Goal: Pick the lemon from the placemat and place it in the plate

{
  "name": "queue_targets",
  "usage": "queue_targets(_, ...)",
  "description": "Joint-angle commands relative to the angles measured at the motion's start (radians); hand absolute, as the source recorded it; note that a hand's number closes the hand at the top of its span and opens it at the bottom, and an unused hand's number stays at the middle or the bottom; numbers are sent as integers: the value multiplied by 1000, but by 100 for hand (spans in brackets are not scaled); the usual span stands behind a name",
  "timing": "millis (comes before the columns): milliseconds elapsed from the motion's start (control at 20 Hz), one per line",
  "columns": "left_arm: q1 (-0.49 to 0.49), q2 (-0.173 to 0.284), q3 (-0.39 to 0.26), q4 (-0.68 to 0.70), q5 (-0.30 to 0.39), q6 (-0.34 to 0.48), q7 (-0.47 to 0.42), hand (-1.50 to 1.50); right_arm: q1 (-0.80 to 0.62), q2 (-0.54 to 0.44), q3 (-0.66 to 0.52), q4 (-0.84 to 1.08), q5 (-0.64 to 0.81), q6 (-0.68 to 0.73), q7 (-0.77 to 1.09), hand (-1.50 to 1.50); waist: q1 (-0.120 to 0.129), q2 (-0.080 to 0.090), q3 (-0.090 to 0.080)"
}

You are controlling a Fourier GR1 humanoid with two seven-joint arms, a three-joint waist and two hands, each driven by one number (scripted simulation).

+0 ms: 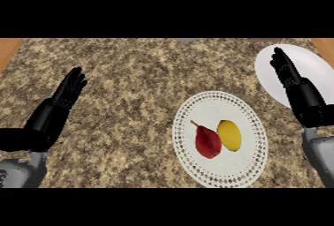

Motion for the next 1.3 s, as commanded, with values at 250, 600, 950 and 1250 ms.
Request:
queue_targets(250,125,137,87,123,-170,128,1,0,18,374,-166,-113,-436,-83,47,-150,12,-14,-1)
queue_targets(600,296,64,43,126,-205,181,-84,0,228,481,-131,-333,-64,-582,-134,-150,-17,-19,-10)
queue_targets(950,261,23,65,165,-244,186,-96,0,531,352,108,-722,35,-565,50,-150,-10,-8,-10)
queue_targets(1250,263,28,60,142,-230,156,-88,0,611,97,142,-733,173,-479,287,-150,-2,-5,-12)
